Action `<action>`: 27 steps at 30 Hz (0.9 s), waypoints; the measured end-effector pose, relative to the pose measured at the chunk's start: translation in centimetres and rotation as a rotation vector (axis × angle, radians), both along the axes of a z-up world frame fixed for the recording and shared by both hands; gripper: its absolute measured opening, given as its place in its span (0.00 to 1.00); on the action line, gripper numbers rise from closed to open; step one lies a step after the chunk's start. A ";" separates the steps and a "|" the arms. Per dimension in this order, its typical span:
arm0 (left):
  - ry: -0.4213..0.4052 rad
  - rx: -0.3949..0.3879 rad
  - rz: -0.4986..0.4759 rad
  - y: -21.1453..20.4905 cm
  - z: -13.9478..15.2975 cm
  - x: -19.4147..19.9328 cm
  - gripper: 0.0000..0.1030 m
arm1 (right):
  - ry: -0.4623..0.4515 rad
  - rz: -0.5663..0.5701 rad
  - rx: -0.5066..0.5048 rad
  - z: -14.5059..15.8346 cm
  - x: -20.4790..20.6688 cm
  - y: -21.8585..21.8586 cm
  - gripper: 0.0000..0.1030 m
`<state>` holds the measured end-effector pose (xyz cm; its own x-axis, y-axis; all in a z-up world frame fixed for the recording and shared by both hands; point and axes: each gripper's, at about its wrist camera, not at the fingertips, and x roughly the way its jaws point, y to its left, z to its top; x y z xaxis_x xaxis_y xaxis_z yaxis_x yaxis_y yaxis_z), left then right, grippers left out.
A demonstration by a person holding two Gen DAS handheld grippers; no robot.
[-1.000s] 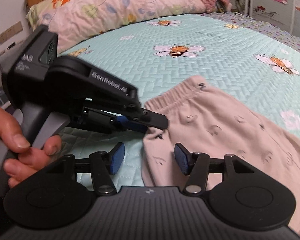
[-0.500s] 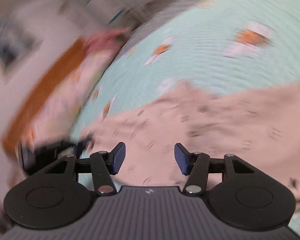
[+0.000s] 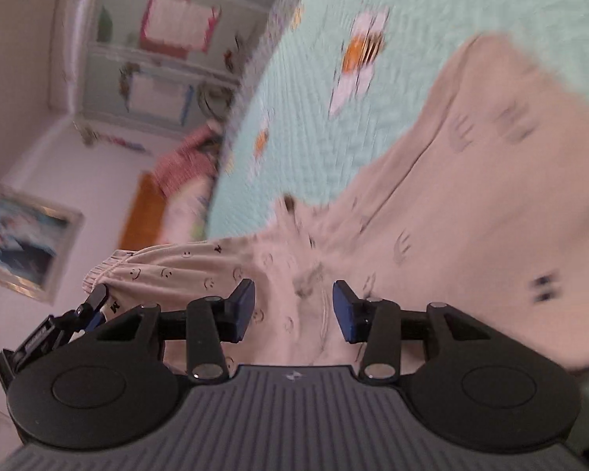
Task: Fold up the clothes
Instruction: 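Lay the folded pants down with both grippers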
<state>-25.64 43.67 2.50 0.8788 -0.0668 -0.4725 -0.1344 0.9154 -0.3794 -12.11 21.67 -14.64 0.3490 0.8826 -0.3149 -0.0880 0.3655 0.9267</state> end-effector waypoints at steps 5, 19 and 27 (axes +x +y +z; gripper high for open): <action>0.081 0.182 -0.242 -11.2 -2.2 5.0 0.10 | -0.026 -0.140 0.025 -0.3 -0.4 -7.7 0.45; 0.294 0.467 -0.408 -21.3 -14.8 10.4 0.10 | 0.026 -0.253 0.058 -5.2 -2.6 -14.2 0.47; 0.282 0.550 -0.550 -24.4 -15.0 9.7 0.27 | 0.023 -0.269 0.085 -5.1 -2.5 -14.9 0.47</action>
<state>-15.97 19.24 -12.47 0.6320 -0.1475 -0.7608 0.3634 0.9235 0.1228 -14.57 6.73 -19.78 0.5678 0.7830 -0.2542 0.0227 0.2938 0.9556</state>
